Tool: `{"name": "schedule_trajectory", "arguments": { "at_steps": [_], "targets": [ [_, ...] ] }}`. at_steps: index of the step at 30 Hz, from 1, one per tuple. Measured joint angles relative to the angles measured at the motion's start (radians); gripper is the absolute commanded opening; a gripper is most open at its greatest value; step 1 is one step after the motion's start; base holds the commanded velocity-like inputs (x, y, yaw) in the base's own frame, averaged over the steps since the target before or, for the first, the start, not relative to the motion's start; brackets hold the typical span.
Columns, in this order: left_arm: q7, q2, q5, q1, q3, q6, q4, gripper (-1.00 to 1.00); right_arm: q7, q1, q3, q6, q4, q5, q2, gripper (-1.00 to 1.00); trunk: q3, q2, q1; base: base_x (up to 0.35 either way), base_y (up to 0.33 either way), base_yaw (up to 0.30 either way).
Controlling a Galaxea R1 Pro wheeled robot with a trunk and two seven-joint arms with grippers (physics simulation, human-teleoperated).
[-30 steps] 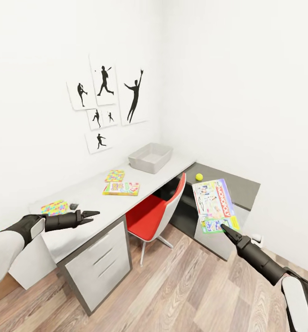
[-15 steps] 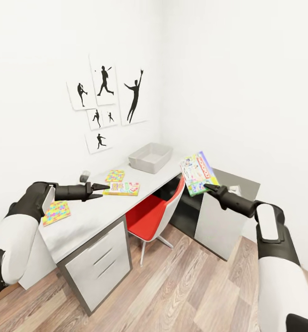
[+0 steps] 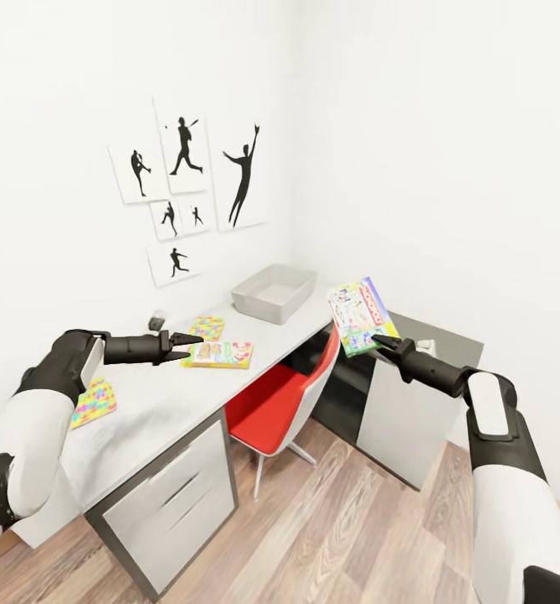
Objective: Put all the toys in the child's room - the three board games (two on the bed and one on the table), the two jigsaw puzzles on the table, and the tennis ball on the table - inside the toy box on the table in the child's room.
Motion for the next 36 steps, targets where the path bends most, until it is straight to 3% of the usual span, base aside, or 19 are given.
{"name": "schedule_trajectory", "arguments": {
  "at_steps": [18, 36],
  "targets": [
    [-0.002, -0.014, 0.000, 0.000, 0.000, -0.002, -0.006, 1.00, 0.008, 0.007, -0.003, 0.000, -0.006, -0.002, 0.001, -1.00, 0.000, 0.000, 0.000, 0.306, -0.036, 0.000],
    [-0.016, -0.014, 0.001, 0.000, 0.001, -0.002, -0.054, 1.00, 0.006, 0.006, 0.005, 0.000, -0.006, -0.010, 0.002, -1.00, 0.000, 0.000, 0.000, 0.028, -0.068, 0.000]
  ]
}}
